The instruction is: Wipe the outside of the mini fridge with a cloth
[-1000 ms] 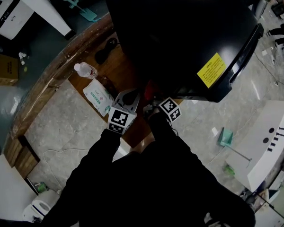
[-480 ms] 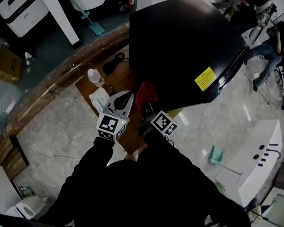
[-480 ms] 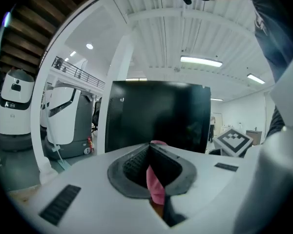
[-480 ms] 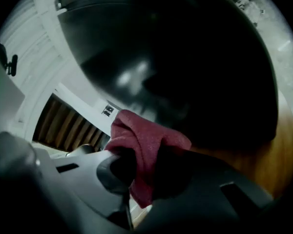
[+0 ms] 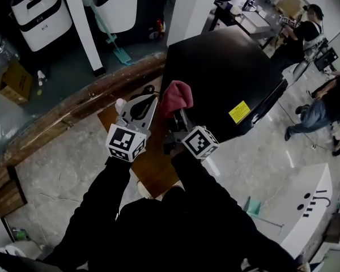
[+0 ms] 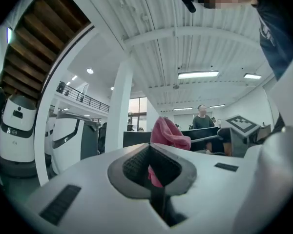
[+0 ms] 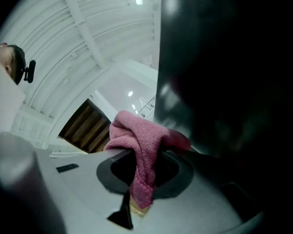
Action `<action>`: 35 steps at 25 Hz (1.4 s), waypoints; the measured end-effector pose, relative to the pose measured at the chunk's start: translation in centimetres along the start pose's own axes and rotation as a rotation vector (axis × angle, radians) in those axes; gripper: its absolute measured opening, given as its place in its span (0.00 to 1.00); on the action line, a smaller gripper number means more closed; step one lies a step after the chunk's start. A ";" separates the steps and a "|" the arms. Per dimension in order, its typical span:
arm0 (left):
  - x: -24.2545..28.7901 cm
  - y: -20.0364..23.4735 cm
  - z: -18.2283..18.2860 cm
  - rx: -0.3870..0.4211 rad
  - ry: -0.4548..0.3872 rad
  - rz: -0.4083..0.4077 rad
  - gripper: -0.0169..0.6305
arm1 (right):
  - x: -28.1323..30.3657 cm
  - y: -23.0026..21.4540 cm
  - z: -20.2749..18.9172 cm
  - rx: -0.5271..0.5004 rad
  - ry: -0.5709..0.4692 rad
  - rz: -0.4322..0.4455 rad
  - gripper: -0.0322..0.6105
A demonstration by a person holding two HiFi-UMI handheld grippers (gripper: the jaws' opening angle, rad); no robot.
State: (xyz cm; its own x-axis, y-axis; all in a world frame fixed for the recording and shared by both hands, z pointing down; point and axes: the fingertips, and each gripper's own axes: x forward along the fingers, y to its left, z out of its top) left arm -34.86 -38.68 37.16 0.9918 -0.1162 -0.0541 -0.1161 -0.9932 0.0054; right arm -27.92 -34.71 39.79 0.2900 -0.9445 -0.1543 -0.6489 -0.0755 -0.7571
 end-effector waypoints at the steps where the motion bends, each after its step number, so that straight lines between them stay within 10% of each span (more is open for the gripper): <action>1: 0.4 0.2 0.8 0.009 -0.008 -0.004 0.04 | 0.8 0.3 0.6 0.002 -0.011 0.004 0.14; 18: 6.6 2.5 1.1 0.056 0.015 -0.064 0.04 | 6.7 -5.3 2.8 0.409 -0.166 -0.074 0.14; 35: 8.2 4.9 -12.6 -0.026 0.245 -0.074 0.03 | 7.0 -15.2 -5.5 0.547 -0.137 -0.215 0.14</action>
State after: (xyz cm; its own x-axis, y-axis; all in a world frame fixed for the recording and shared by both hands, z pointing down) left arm -26.64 -44.55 49.35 0.9815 -0.0367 0.1880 -0.0443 -0.9984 0.0364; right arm -19.86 -41.95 53.67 0.4864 -0.8736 -0.0147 -0.1205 -0.0505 -0.9914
